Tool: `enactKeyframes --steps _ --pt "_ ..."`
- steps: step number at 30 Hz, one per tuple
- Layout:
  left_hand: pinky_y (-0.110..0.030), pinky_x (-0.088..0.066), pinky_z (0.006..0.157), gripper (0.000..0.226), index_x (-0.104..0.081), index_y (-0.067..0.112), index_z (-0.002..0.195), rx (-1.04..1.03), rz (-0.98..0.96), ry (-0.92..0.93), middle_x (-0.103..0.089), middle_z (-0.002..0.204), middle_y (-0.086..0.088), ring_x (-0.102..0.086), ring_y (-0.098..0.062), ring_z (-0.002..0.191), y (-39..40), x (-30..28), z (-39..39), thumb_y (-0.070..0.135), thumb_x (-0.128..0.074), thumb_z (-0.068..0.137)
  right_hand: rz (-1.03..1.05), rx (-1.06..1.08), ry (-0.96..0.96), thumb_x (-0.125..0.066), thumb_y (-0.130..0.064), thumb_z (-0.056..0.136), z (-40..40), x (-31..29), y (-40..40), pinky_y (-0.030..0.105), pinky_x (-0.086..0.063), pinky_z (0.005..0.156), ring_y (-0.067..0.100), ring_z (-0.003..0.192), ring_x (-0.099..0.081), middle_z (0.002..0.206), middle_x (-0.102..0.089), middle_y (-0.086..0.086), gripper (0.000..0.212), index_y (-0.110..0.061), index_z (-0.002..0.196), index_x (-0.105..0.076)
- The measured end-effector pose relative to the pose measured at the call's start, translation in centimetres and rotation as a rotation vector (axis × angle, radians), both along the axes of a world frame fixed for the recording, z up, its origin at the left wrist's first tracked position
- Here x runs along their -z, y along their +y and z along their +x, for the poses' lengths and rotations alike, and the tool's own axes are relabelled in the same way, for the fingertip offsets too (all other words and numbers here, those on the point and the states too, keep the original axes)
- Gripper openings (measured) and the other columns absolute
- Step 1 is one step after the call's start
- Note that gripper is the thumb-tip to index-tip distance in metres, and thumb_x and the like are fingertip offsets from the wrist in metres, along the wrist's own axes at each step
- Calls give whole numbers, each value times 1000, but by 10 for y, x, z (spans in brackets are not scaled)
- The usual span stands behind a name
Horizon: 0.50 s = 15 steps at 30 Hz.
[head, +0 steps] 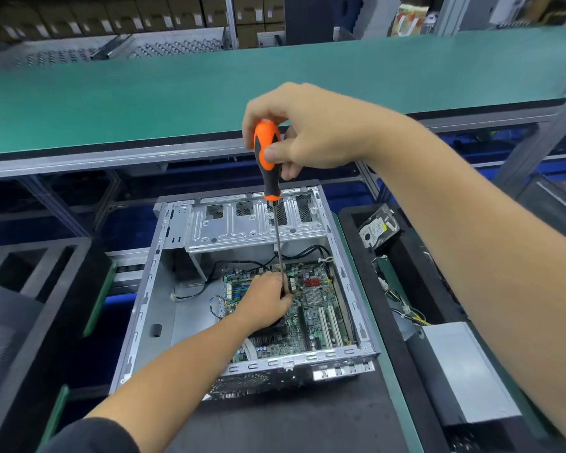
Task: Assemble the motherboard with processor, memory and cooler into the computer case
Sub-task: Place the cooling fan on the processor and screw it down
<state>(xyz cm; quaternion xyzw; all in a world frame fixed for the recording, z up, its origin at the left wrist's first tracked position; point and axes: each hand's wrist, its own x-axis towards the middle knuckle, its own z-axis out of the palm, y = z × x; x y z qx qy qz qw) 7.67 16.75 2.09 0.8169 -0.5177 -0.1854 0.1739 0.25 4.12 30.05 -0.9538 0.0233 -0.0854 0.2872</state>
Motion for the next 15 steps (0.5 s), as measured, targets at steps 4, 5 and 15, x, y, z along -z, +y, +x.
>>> enactKeyframes --steps 4,5,15 --pt "-35 -33 92 18 -51 17 74 6 -10 -17 -46 76 6 -42 -17 83 0 2 -1 21 -55 90 -155 74 -47 -70 -23 86 6 -4 7 17 -53 51 5 47 -66 70 -68 0 17 -7 87 -63" --pt "-35 -33 93 18 -50 18 73 3 -9 -19 -46 77 6 -42 -17 83 0 2 -1 21 -55 90 -190 97 -54 -70 -29 85 8 -4 9 17 -50 46 7 44 -64 65 -66 1 26 -5 81 -59" --pt "-33 -31 91 23 -45 24 70 2 -24 -5 -41 74 13 -40 -15 82 2 4 -1 23 -55 91 -269 236 0 -58 -51 88 16 8 13 25 -38 43 19 44 -55 68 -50 0 41 -14 74 -46"
